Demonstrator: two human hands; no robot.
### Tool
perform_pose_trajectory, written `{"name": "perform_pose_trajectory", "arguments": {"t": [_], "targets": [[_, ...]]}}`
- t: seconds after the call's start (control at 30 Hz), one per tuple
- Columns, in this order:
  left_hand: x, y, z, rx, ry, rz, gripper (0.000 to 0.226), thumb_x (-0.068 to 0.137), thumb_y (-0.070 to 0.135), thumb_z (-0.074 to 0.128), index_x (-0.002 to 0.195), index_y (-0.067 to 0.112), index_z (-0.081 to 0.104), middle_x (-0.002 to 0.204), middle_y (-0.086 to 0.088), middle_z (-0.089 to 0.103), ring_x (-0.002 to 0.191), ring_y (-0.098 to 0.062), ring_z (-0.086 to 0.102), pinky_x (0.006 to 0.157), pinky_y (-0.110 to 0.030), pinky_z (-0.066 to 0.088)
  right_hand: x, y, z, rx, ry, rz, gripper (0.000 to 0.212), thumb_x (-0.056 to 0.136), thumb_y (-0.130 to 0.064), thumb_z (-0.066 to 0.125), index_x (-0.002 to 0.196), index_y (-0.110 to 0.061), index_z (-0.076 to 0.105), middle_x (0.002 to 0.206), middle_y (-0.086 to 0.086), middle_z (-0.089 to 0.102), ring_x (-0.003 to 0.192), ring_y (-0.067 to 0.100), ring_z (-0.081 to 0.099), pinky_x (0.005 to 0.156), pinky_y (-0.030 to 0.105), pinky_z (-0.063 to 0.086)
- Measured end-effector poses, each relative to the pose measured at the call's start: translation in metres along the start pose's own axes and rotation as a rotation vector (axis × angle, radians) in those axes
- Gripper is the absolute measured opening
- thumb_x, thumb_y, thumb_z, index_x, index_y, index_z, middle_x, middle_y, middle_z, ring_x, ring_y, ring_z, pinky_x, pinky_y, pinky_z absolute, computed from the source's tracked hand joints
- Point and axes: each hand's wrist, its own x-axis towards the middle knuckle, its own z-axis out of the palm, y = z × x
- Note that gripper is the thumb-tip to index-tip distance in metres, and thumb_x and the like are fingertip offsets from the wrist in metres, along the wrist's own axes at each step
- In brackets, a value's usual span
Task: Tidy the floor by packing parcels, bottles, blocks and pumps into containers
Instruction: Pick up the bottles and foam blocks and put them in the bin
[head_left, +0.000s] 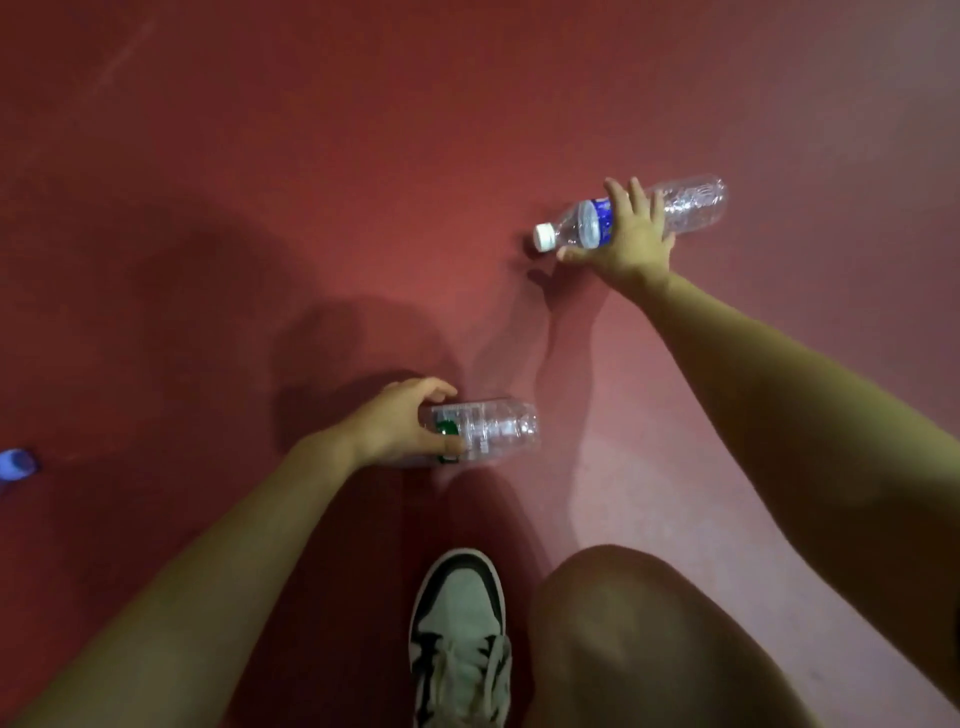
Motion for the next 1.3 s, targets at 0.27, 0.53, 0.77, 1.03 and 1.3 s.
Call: {"name": "perform_pose_trajectory", "arguments": {"t": [0.27, 0.53, 0.77, 1.03, 1.3], "targets": [[0.015, -0.004, 0.011, 0.263, 0.006, -0.006, 0.088, 0.056, 0.044, 0.084, 0.133, 0.029, 0.044, 0.129, 0.008, 0.049, 0.122, -0.014, 0.045, 0.103, -0.036, 0.04, 0.02, 0.004, 0.018, -0.455, -0.043, -0.113, 0.098, 0.073, -0.04, 0.077, 0.15, -0.027, 0.017, 0.157, 0.006, 0.015, 0.145, 0.031, 0.01, 0.114, 0.053, 0.018], [0.003, 0.002, 0.009, 0.059, 0.066, -0.05, 0.068, 0.056, 0.03, 0.087, 0.116, 0.028, 0.055, 0.111, 0.008, 0.06, 0.102, -0.013, 0.058, 0.092, -0.036, 0.048, 0.007, 0.016, 0.013, -0.384, 0.017, -0.091, 0.072, 0.075, -0.031, 0.077, 0.136, -0.014, 0.042, 0.138, 0.017, 0.032, 0.118, 0.038, 0.046, 0.102, 0.047, 0.037], [-0.03, 0.041, -0.032, -0.217, 0.162, -0.012, 0.052, 0.065, 0.012, 0.084, 0.107, 0.025, 0.055, 0.09, 0.016, 0.062, 0.077, 0.003, 0.057, 0.065, -0.003, 0.041, -0.024, 0.002, -0.026, -0.06, -0.003, -0.003, 0.073, 0.076, -0.04, 0.074, 0.138, -0.018, 0.042, 0.134, 0.011, 0.039, 0.12, 0.034, 0.047, 0.093, 0.047, 0.047], [-0.131, 0.112, -0.124, -0.396, 0.428, -0.094, 0.043, 0.078, 0.024, 0.075, 0.114, 0.024, 0.052, 0.095, 0.015, 0.058, 0.083, 0.0, 0.057, 0.065, -0.011, 0.041, -0.103, -0.049, -0.13, 0.178, -0.037, 0.062, 0.068, 0.077, -0.045, 0.071, 0.134, -0.015, 0.05, 0.128, 0.01, 0.047, 0.105, 0.025, 0.055, 0.087, 0.031, 0.042], [-0.282, 0.201, -0.194, -0.678, 0.515, -0.218, 0.04, 0.083, 0.026, 0.069, 0.119, 0.016, 0.052, 0.093, 0.009, 0.06, 0.08, -0.005, 0.059, 0.064, -0.02, 0.046, -0.197, -0.135, -0.268, 0.322, -0.086, 0.27, 0.065, 0.072, -0.046, 0.074, 0.123, -0.01, 0.057, 0.126, 0.013, 0.054, 0.105, 0.028, 0.058, 0.09, 0.034, 0.047]]}}
